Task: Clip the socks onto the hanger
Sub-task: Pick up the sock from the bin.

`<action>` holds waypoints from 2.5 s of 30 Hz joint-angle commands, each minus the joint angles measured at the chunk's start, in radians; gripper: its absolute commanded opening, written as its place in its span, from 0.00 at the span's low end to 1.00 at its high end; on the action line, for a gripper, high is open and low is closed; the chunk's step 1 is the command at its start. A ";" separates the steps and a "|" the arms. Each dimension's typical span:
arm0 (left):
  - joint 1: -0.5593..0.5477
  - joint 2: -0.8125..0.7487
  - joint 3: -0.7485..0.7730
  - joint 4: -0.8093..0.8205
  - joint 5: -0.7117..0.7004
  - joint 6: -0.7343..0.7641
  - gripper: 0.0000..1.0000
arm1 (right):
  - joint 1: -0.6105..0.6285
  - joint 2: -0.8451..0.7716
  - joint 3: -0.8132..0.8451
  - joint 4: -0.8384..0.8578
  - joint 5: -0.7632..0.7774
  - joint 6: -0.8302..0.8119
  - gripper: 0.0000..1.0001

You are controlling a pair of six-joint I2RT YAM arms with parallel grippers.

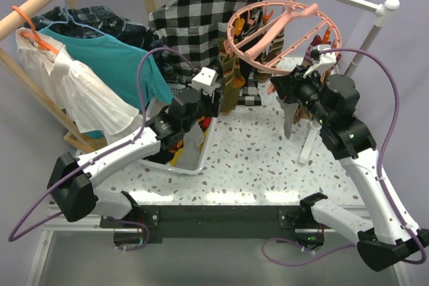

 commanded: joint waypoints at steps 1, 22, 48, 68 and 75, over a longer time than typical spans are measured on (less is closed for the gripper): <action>0.085 0.041 0.004 -0.326 -0.053 -0.158 0.65 | 0.003 -0.018 -0.011 0.049 0.011 -0.018 0.10; 0.289 0.502 0.151 -0.382 -0.170 -0.296 0.40 | 0.003 -0.015 -0.006 0.041 0.025 -0.038 0.10; 0.232 0.078 -0.031 -0.281 -0.064 -0.194 0.11 | 0.003 -0.020 -0.003 0.035 0.028 -0.043 0.10; 0.232 0.085 -0.234 -0.314 0.007 -0.410 0.57 | 0.005 -0.026 -0.008 0.035 0.009 -0.029 0.10; 0.232 0.139 -0.098 -0.406 -0.059 -0.413 0.52 | 0.003 -0.024 -0.003 0.035 0.008 -0.027 0.10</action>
